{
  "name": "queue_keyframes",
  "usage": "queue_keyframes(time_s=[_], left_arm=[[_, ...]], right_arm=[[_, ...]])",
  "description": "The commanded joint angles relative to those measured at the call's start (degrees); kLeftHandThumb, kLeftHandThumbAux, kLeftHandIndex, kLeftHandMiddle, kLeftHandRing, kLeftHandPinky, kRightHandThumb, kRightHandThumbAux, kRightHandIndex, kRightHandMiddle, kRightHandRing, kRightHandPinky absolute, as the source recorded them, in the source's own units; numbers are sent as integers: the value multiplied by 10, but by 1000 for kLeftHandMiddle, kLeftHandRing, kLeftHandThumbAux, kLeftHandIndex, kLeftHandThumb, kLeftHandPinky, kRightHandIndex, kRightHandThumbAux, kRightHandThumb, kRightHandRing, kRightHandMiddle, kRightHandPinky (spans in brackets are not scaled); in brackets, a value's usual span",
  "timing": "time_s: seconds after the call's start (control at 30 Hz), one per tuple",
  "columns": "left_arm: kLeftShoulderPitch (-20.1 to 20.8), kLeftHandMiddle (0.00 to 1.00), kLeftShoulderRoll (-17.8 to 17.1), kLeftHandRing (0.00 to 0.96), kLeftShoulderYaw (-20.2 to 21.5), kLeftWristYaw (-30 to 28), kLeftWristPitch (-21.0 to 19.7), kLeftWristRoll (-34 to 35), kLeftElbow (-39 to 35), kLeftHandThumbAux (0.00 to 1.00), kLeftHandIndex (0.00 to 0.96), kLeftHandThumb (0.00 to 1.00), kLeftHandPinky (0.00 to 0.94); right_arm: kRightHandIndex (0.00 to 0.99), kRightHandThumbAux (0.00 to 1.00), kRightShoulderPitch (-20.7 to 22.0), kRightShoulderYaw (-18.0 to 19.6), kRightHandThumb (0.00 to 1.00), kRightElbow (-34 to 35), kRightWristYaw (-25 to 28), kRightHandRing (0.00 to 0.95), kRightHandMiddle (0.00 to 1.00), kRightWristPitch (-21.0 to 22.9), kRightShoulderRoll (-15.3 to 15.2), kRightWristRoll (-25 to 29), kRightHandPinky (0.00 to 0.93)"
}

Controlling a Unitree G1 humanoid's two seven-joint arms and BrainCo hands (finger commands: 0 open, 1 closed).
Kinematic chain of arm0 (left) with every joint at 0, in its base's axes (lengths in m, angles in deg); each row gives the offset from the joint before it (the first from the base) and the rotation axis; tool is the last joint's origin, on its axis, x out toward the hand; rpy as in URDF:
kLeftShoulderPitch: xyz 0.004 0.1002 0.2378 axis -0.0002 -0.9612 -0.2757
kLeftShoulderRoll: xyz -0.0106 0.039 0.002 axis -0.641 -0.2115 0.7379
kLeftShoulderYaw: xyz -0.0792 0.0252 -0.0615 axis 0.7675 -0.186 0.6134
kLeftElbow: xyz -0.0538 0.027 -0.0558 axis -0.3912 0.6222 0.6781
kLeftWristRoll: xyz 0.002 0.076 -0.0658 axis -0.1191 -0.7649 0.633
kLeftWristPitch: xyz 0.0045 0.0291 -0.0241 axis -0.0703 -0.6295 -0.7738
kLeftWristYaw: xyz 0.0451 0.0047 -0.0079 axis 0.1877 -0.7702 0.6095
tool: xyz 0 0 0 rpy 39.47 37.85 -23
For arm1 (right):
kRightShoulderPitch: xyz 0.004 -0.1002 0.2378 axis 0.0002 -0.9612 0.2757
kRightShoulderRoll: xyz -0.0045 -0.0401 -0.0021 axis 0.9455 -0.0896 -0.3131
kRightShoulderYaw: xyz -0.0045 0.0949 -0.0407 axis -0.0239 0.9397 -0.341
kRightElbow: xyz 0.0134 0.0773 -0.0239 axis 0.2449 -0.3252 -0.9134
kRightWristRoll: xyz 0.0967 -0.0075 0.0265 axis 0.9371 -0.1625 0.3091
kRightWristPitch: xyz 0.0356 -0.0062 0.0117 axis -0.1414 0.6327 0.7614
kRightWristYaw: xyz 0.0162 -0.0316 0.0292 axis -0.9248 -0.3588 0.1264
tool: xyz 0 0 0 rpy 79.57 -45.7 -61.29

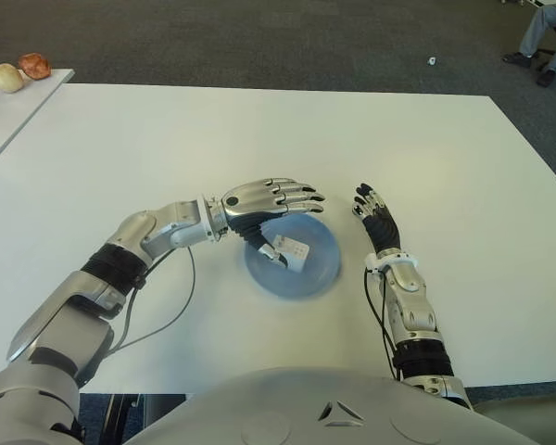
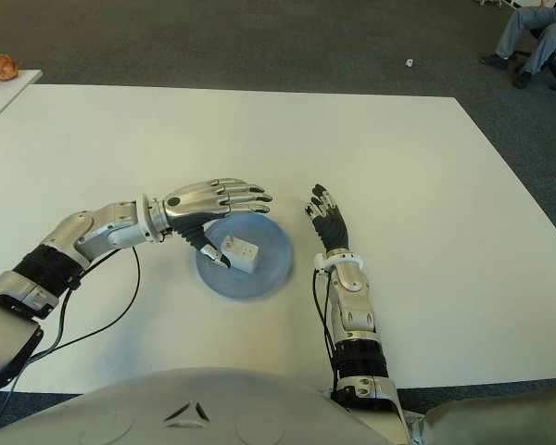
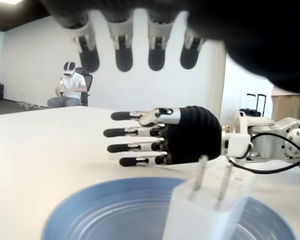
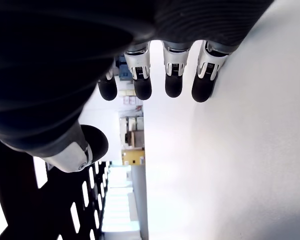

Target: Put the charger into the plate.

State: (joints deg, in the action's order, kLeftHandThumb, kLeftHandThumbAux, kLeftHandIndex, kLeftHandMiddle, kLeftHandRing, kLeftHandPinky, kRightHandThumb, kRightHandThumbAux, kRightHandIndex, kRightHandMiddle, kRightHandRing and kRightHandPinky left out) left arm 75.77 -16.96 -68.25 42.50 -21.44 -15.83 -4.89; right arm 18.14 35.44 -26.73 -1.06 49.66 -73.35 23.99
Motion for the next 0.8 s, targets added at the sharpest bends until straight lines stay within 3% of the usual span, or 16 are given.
queue_keyframes(time_s=[0.03, 0.4, 0.6, 0.8], left_arm=[[-6, 0, 5, 0, 4, -14, -1, 0, 10, 267, 9, 153, 0], [-12, 0, 18, 0, 28, -17, -24, 18, 16, 306, 34, 154, 4], [9, 10, 48, 0, 49, -10, -28, 55, 80, 317, 47, 131, 28], [30, 27, 78, 13, 96, -93, -80, 186, 109, 342, 45, 145, 41]], right_arm=[[0, 592, 0, -6, 0, -11, -2, 38, 49, 9, 2, -7, 0], [0, 587, -2, -7, 0, -11, 1, 44, 55, 8, 0, -5, 0], [0, 582, -2, -5, 0, -16, 6, 42, 55, 2, -2, -2, 0], [0, 574, -4, -2, 0, -20, 5, 33, 48, -1, -5, -2, 0]])
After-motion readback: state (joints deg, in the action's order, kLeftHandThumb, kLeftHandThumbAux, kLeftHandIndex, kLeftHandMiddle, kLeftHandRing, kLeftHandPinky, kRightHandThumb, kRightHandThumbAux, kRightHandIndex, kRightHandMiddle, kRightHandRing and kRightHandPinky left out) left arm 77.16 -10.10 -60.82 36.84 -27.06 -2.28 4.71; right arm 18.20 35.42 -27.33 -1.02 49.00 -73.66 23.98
